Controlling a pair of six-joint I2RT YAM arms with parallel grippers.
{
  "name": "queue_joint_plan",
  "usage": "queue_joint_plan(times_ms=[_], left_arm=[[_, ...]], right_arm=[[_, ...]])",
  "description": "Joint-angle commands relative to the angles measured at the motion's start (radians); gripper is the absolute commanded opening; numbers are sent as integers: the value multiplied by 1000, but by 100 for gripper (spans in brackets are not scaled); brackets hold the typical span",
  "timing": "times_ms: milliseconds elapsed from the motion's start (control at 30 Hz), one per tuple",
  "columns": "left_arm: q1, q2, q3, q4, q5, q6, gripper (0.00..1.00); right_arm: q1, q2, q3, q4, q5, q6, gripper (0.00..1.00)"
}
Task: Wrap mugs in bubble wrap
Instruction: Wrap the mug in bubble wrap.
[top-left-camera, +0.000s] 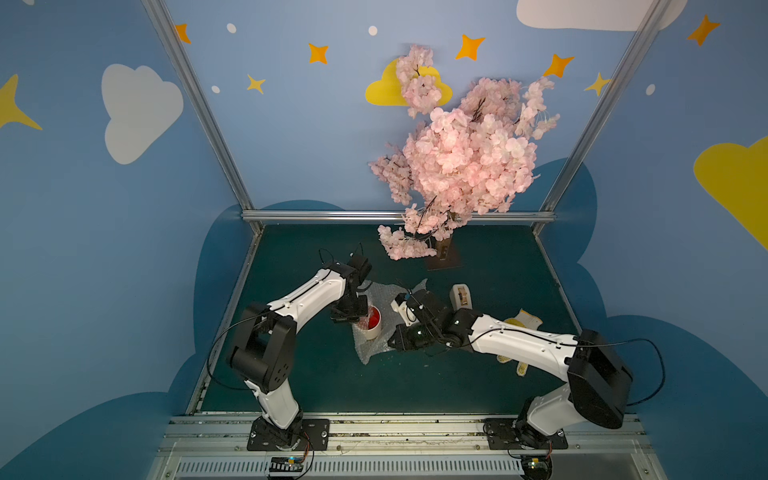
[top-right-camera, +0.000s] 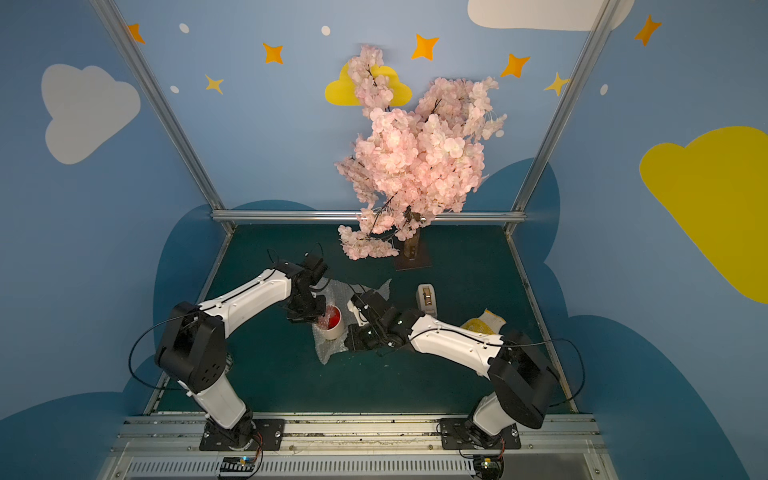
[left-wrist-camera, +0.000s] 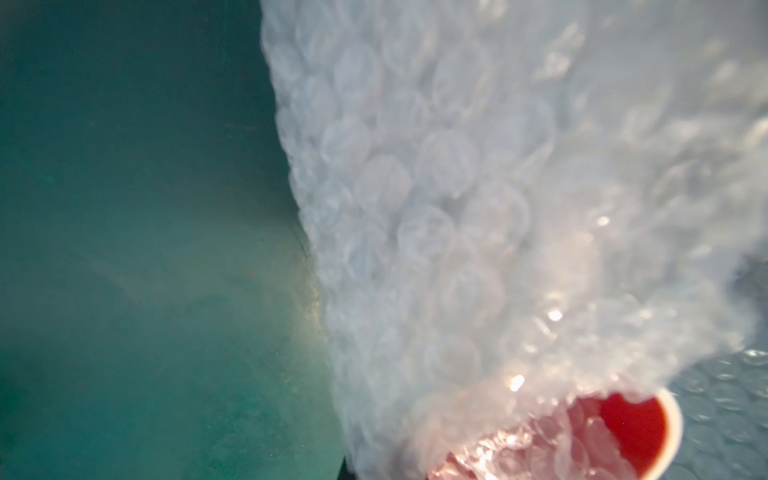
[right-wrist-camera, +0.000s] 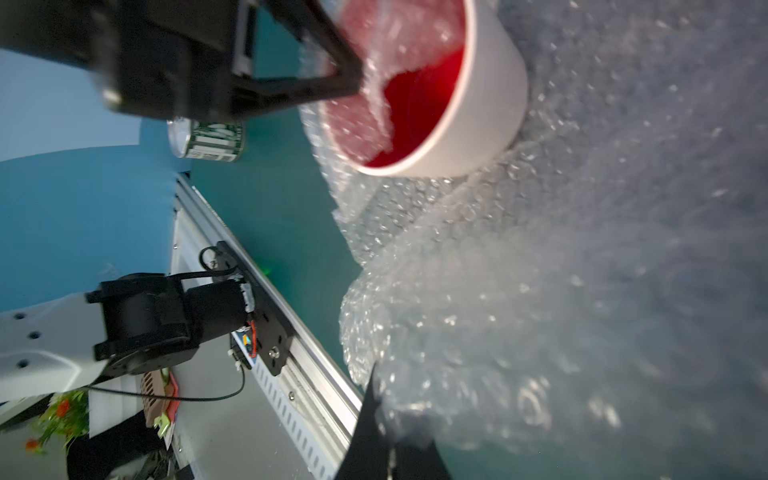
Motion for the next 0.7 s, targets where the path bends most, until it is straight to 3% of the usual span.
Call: queue_joint_plan(times_ms=[0,300,667], left_arm=[[-20,11,16,-9,-7,44,3],[-58,41,21,7,-14,133,3],[-58,69,52,33,35,189,3]], right_arm=[[-28,44,42,36,-87,-31,0],[-73,180,174,92,-141,-13,0],[-99,379,323,12,-87,35,0]])
